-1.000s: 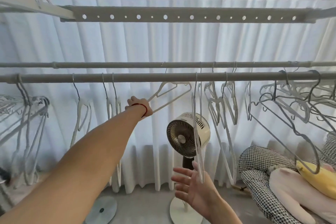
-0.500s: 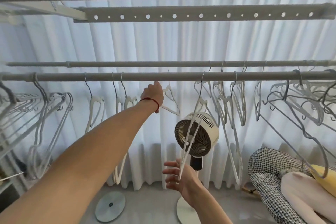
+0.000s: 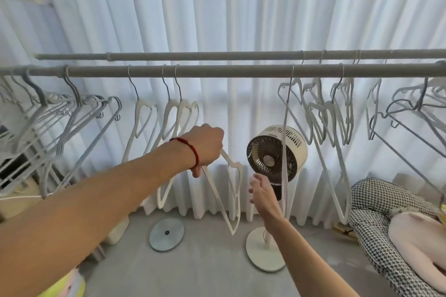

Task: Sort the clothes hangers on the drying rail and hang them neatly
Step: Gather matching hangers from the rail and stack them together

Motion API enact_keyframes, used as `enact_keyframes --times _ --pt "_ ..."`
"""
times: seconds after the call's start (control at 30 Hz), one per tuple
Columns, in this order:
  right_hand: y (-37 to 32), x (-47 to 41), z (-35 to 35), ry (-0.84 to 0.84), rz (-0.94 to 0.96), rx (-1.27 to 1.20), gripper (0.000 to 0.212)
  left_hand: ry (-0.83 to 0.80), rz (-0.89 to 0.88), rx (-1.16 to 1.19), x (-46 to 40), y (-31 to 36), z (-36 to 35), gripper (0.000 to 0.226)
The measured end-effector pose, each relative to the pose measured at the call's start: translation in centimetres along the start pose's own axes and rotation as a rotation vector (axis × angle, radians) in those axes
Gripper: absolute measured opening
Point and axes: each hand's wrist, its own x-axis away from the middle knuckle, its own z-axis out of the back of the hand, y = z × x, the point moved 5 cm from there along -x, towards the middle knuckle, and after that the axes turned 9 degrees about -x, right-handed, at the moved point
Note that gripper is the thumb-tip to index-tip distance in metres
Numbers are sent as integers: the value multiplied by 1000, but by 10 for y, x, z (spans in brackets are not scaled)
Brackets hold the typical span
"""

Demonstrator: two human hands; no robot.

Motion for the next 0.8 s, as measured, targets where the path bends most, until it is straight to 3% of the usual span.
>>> enact_keyframes --times 0.1,0.2,0.3,0.4,0.63,0.8 --pt "11 -7 8 23 -22 -203 46 -86 -32 46 35 3 -16 23" --pt "24 4 6 -45 -110 -502 47 -37 -2 118 71 3 -31 14" --pt "36 20 5 -55 -121 -625 44 5 -20 47 108 3 -45 12" --pt "42 42 0 -36 -101 -664 41 76 -43 -59 148 0 -61 21" --pt "43 97 -26 -19 -37 -573 33 192 -61 -40 217 -21 -79 20" --pt "45 123 -27 -43 -115 -530 55 190 -81 133 231 -55 -61 16"
